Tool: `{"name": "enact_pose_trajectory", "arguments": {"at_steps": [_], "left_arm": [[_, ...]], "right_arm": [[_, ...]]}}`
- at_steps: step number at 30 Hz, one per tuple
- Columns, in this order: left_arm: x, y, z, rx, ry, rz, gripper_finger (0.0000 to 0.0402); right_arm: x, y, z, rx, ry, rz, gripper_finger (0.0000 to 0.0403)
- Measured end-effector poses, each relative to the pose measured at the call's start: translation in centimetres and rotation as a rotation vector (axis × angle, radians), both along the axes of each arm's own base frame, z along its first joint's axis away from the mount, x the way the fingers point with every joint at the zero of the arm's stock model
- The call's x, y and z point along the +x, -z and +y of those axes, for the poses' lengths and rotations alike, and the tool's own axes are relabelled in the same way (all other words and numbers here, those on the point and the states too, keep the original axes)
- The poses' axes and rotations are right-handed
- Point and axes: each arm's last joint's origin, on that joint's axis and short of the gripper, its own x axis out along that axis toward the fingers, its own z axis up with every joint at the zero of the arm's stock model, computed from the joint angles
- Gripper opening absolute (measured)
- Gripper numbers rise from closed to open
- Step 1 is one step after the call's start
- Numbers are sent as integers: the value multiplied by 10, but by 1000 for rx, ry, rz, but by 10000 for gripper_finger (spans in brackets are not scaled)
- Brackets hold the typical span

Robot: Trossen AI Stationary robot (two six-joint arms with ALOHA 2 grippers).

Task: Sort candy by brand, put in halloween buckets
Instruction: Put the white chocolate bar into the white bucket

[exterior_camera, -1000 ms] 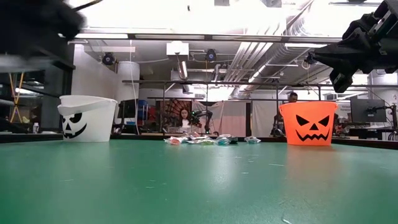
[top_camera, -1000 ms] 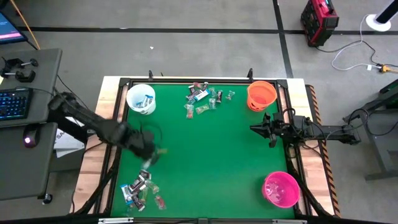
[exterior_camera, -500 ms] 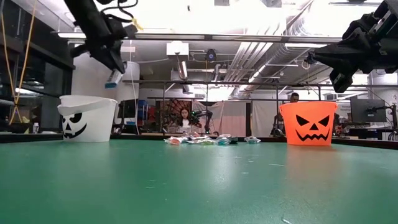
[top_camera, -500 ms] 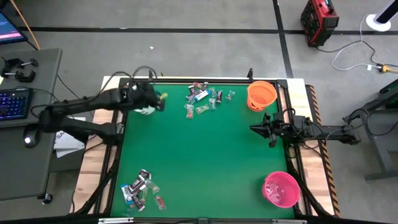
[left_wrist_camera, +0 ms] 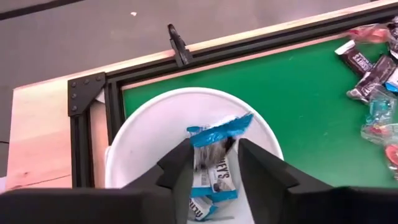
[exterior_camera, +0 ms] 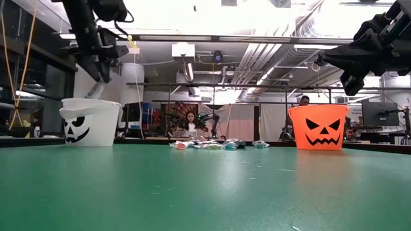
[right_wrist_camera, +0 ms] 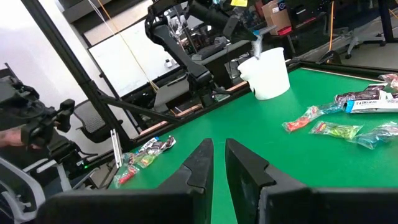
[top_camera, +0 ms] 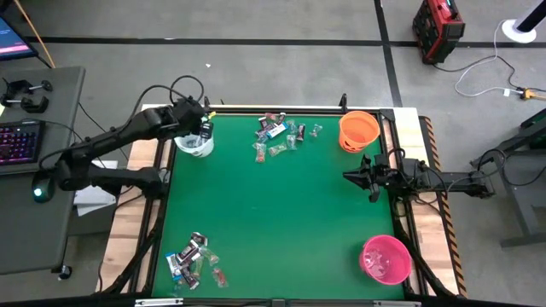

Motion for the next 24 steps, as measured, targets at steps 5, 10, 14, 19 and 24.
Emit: {"name": "enact_pose_trajectory", "arguments": {"at_steps": [5,10,14,19,24], "left_arm": [[1,1,-1,-36,-5,-41,163],[7,-1,0,-75,32,-153,192],[32,-8,9,-81,154,-394,200],[74,10,25,-174,263,-381,200],[131,27,53,-263,405,-219,200]], "right_arm": [[0,0,0,0,0,1,35],[0,0,0,0,0,0,35],[0,0,0,0,0,0,35],[0,0,0,0,0,1,35],[0,0,0,0,0,0,35]]}}
